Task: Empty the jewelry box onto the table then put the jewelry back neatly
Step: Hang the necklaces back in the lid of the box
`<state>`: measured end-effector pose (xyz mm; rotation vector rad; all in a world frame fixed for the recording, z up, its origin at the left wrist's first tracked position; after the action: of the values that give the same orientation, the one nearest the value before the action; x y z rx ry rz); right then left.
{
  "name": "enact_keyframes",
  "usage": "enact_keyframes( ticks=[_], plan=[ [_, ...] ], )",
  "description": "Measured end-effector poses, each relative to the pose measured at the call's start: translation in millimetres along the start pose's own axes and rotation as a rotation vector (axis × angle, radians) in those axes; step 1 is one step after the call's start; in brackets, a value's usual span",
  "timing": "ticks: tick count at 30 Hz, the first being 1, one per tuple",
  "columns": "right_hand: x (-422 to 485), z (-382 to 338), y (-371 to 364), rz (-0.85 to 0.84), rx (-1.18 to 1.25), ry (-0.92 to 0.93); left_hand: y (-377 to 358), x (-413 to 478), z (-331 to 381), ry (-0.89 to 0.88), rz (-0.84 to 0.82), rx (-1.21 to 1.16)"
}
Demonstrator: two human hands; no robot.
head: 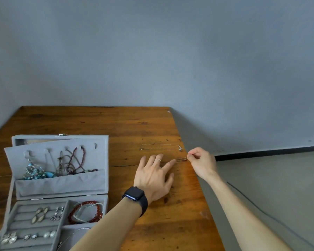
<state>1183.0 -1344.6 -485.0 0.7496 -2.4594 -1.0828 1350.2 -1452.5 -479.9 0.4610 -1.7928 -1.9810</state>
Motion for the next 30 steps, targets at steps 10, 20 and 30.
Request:
enact_keyframes(
  ticks=[10, 20, 30],
  plan=[
    [0, 9, -4, 0.039, 0.062, 0.006, -9, 12, -12, 0.101, 0.021, -0.017],
    [2, 13, -11, 0.065, 0.241, -0.031, -10, 7, -16, 0.193, 0.093, 0.002],
    [-8, 13, -12, 0.081, 0.288, -0.072, -11, 6, -14, 0.187, 0.014, 0.0]
  ],
)
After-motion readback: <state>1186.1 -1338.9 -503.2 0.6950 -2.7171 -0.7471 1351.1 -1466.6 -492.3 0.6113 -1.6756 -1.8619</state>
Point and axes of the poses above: each hand's wrist, its own x-axis towards the middle knuckle, its own y-axis out of the back of the hand, z = x × y, the point moved 5 cm from there along x, towards the middle knuckle, and after that the axes turned 10 degrees about y, right-handed, at the moved point
